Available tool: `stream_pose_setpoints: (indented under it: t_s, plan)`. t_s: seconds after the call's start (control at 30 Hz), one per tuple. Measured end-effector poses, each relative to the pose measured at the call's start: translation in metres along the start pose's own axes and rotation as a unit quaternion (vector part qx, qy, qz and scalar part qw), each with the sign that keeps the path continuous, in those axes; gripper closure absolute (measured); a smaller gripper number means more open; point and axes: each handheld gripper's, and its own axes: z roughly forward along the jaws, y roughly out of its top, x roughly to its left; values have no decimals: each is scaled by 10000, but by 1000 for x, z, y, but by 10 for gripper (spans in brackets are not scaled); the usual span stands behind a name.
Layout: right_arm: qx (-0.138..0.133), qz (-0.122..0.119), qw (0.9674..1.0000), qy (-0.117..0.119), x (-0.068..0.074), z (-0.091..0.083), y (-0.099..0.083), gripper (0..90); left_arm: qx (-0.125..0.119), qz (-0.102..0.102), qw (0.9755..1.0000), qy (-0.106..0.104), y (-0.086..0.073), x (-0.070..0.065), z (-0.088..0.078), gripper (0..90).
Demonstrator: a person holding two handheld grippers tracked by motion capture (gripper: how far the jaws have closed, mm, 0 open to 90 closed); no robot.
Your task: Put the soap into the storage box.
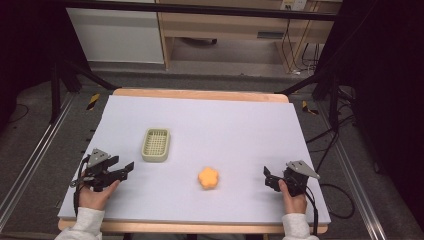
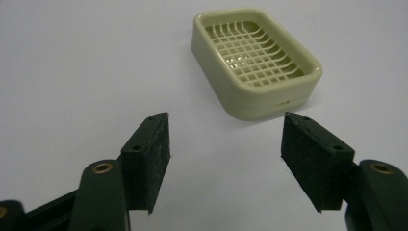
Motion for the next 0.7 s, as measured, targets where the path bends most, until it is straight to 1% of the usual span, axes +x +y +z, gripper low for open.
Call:
stream_pose_setpoints:
  t_s: [0.1, 0.2, 0.33, 0.43, 0.5, 0.53, 0.6, 0.63, 0.7]
  plan:
    - [21, 24, 10000, -31, -1, 0, 0, 30, 28, 50, 10000, -57, 1, -4, 0, 351]
    - [21, 21, 10000, -34, -3, 1, -1, 30, 26, 35, 9999, -93, 2, -7, 0, 347]
    - [88, 12, 10000, -39, -4, 1, -1, 30, -8, 120, 9998, -162, 5, -13, -2, 347]
    - [146, -10, 9999, -39, -4, 2, -2, 31, 59, 203, 9995, -229, 7, -19, -1, 345]
    - [157, -23, 9999, -34, -4, 3, -2, 31, 71, 223, 9994, -264, 7, -22, 0, 341]
    - [157, -22, 9999, -36, -4, 3, -2, 32, 93, 274, 9992, -279, 8, -24, 0, 338]
    - [151, -25, 9999, -50, -4, 3, -2, 31, 104, 277, 9991, -295, 8, -25, 1, 334]
    - [151, -20, 9999, -59, -4, 3, -2, 31, 105, 294, 9990, -327, 8, -29, 2, 333]
    - [142, -34, 9999, -78, -4, 3, -2, 31, 135, 325, 9987, -364, 9, -32, 2, 331]
